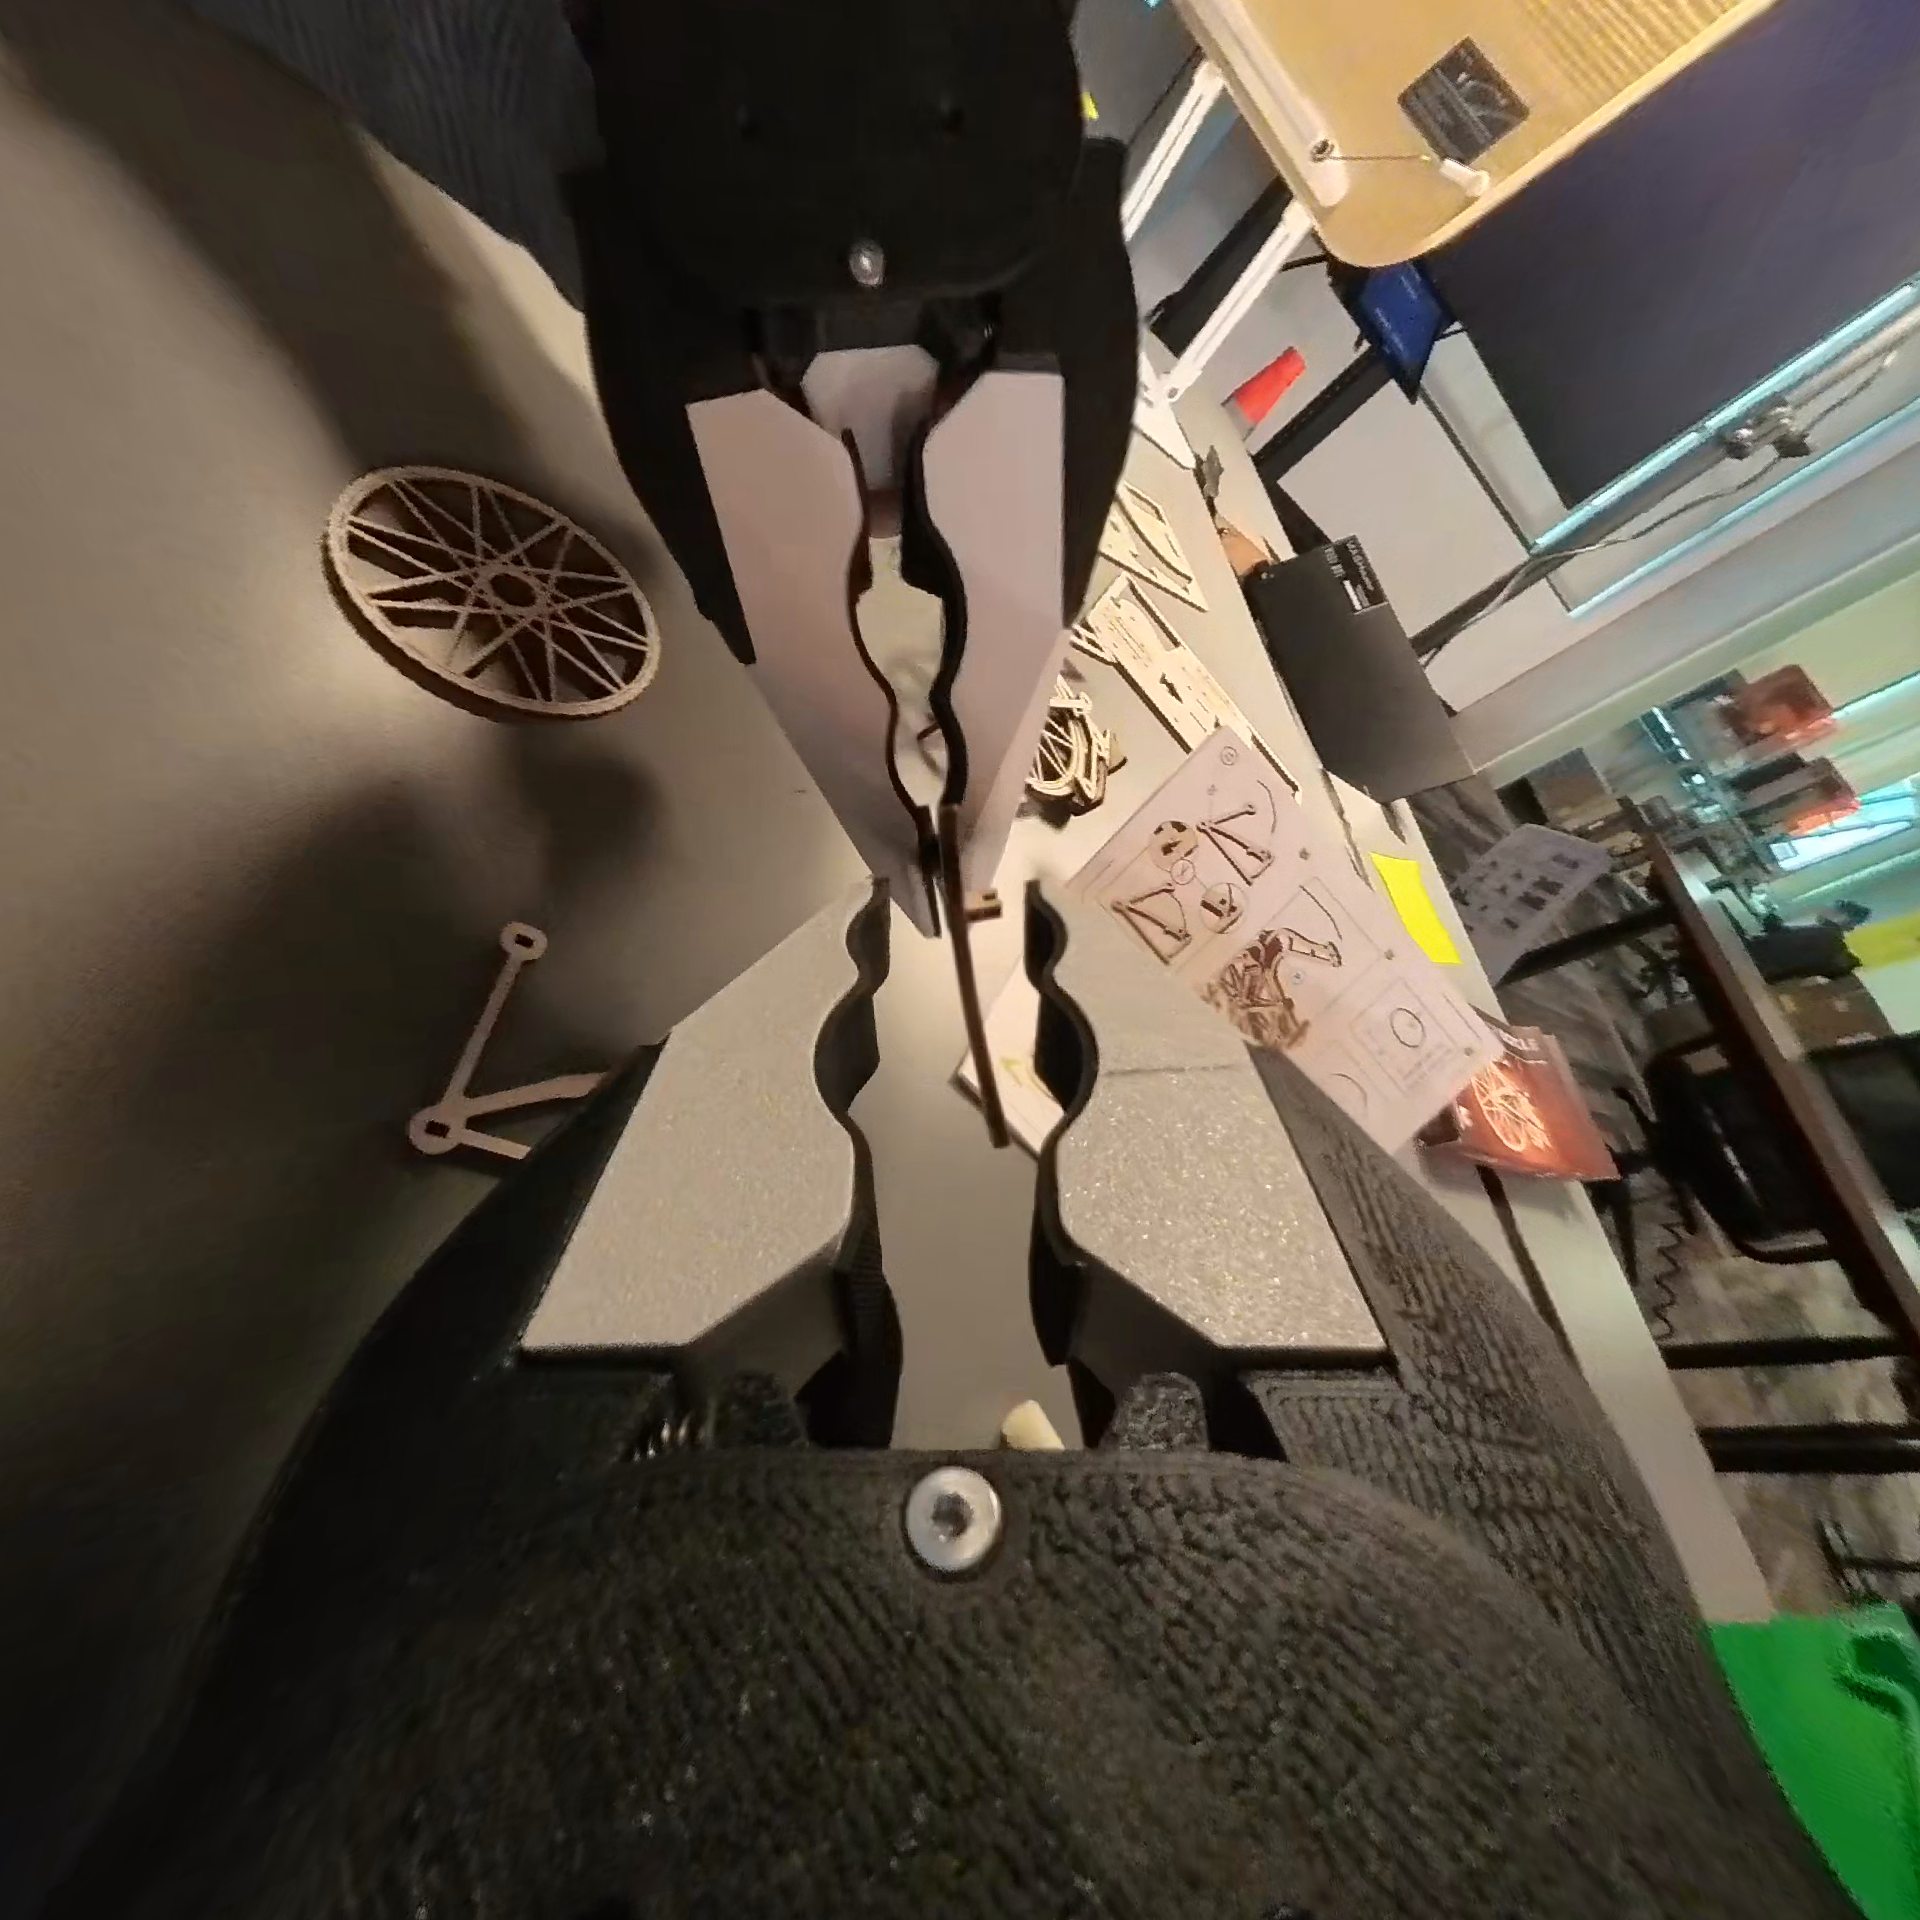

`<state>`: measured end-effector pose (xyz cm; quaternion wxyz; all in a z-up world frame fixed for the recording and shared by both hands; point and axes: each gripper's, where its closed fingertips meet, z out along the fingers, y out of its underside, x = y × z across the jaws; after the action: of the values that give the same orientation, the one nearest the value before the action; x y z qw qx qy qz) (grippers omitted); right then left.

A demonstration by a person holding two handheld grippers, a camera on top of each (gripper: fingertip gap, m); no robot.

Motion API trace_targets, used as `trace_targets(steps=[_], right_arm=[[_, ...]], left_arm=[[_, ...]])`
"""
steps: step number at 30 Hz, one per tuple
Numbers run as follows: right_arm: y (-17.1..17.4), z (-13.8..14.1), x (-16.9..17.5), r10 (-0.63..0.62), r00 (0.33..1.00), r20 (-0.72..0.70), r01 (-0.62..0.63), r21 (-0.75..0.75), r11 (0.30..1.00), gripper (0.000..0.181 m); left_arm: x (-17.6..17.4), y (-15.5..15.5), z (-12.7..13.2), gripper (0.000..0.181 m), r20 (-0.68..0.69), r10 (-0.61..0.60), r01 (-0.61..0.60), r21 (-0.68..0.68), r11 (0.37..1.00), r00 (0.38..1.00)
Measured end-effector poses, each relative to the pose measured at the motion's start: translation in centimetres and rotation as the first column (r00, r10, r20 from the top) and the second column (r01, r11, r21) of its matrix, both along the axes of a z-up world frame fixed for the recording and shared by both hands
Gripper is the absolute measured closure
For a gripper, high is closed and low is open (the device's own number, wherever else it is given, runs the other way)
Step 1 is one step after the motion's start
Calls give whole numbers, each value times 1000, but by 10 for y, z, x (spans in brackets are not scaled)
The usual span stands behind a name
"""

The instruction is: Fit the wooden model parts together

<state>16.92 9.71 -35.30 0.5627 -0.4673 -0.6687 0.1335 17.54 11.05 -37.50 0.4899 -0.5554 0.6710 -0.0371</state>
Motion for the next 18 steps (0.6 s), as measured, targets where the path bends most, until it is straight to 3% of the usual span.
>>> trace_targets(steps=[7, 18], right_arm=[[0, -2, -2, 0, 1000, 8, 0, 4, 1000, 173], [0, -6, -3, -3, 999, 34, 3, -9, 1000, 174]], left_arm=[[-2, -1, -4, 179, 18, 3, -2, -91, 996, 1000], [-3, -1, -6, 178, 24, 19, -16, -142, 990, 1000]])
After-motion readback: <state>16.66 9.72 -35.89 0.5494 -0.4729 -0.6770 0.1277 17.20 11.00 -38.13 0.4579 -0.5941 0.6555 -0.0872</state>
